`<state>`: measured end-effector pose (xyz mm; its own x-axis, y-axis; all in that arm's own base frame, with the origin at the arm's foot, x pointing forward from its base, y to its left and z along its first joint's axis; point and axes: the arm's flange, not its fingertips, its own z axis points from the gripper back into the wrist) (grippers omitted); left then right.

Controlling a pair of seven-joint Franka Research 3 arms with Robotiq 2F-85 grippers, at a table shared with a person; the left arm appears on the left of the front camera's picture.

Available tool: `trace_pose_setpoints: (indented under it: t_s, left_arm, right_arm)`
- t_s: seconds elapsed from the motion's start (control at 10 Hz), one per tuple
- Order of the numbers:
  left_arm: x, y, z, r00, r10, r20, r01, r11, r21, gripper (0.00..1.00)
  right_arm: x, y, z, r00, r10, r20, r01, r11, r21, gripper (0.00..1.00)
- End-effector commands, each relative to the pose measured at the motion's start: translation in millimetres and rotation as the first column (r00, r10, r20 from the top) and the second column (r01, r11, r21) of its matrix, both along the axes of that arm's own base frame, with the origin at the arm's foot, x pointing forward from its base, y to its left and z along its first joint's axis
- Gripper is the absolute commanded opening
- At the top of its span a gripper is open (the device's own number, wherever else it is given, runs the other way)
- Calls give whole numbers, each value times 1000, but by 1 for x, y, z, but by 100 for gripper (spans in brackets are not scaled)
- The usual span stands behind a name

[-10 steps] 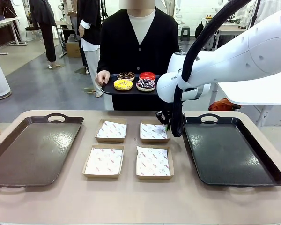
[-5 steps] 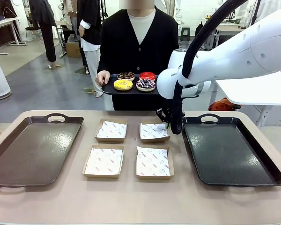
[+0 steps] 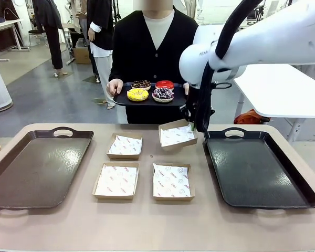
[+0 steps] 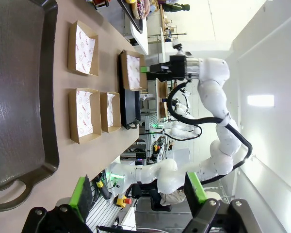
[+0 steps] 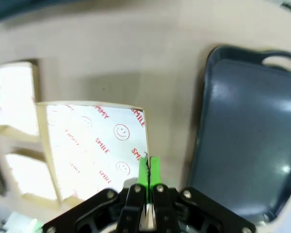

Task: Individually package the donuts and arrange them on the tray.
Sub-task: Pick up one Paper togo box.

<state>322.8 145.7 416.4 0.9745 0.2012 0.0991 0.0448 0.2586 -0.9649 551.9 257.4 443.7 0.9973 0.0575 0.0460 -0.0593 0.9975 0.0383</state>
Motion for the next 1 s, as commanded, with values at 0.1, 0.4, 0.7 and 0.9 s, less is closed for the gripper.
trace_pose_setpoints:
  t_s: [0.1, 0.4, 0.7, 0.9]
  left_arm:
    - [0, 0, 2, 1000, 4, 9, -4, 1000, -14, 100]
    - [0, 0, 2, 1000, 4, 9, -4, 1000, -14, 100]
    - [0, 0, 2, 1000, 4, 9, -4, 1000, -14, 100]
    - [0, 0, 2, 1000, 4, 9, -4, 1000, -14, 100]
  right_arm:
    - [-16, -2, 44, 998, 47, 43, -47, 999, -1, 0]
    - [-24, 3, 80, 995, 36, 88, -39, 999, 27, 0]
    - [-9, 3, 77, 999, -3, 44, 1, 999, 46, 0]
    - [8, 1, 69, 999, -42, 6, 42, 998, 49, 0]
